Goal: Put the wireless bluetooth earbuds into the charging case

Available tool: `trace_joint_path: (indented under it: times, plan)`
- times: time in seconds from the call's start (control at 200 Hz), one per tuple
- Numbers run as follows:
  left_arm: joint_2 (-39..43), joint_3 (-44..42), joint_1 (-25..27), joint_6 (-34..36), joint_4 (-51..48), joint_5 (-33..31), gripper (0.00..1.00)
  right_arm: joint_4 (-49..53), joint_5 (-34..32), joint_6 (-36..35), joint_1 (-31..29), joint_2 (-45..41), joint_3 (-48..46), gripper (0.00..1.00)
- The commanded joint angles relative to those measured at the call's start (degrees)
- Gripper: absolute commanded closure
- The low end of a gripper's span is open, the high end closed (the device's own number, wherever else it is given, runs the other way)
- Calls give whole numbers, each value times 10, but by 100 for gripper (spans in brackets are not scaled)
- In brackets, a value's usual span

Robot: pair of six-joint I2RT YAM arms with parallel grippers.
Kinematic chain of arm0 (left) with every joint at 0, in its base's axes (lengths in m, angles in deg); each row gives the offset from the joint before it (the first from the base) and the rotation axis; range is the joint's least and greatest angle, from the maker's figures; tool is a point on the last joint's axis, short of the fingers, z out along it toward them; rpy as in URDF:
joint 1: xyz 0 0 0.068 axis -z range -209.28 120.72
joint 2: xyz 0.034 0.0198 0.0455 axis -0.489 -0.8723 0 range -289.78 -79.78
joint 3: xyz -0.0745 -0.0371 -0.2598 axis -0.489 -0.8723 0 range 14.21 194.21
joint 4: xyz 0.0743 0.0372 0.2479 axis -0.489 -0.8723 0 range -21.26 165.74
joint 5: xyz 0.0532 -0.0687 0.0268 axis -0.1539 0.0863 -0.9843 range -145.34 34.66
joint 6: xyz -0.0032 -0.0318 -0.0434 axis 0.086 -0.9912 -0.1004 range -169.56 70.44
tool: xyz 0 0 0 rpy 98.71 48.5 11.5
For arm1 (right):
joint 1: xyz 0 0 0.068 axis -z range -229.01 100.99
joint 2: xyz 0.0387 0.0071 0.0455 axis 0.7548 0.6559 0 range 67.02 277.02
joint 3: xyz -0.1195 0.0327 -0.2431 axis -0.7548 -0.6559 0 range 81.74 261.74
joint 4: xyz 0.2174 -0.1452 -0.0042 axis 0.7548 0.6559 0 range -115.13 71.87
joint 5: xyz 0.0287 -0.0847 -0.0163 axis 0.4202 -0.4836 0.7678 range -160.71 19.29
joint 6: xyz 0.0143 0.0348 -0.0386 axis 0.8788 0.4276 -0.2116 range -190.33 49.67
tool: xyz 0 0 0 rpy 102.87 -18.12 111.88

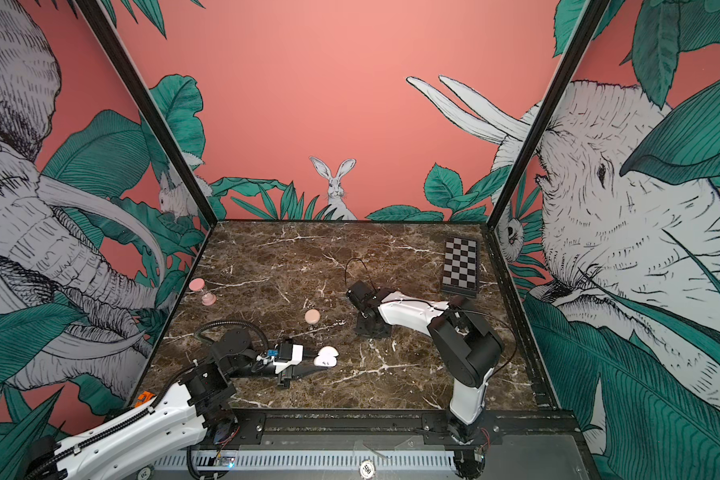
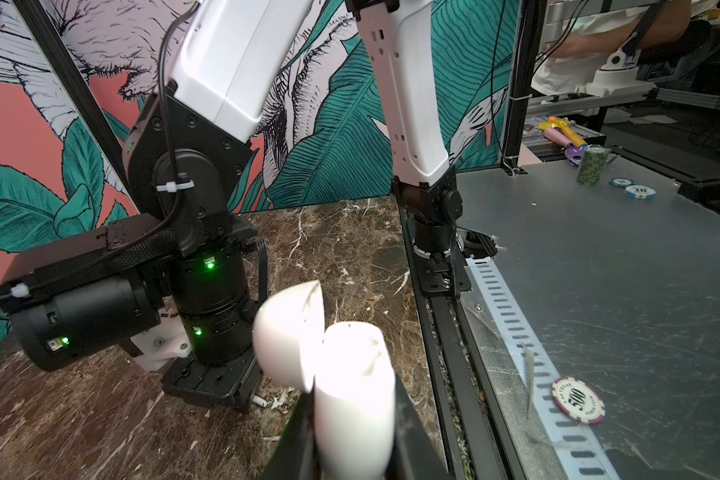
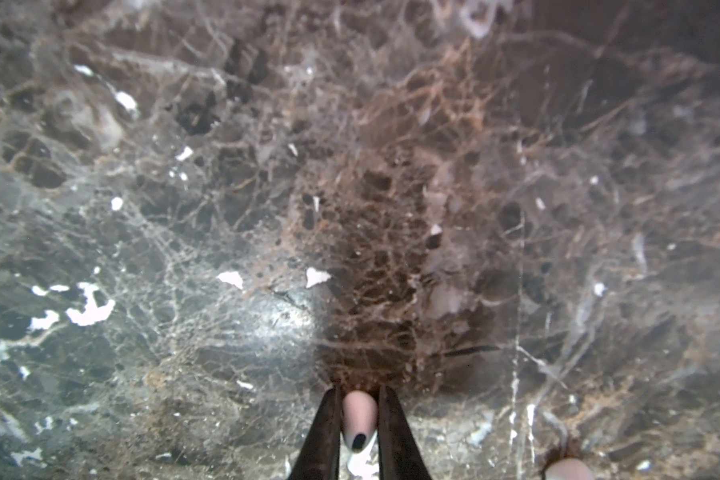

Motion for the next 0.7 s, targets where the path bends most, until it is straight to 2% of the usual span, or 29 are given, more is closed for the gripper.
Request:
trace_joint_path:
  times: [0.0, 0.695]
  plan:
    - [-3, 16, 3, 9, -1, 15, 100, -4, 8, -1, 2, -15, -16, 85]
    - [-6, 18, 3, 8, -3, 15, 100, -37, 8, -8, 2, -68, -46, 87]
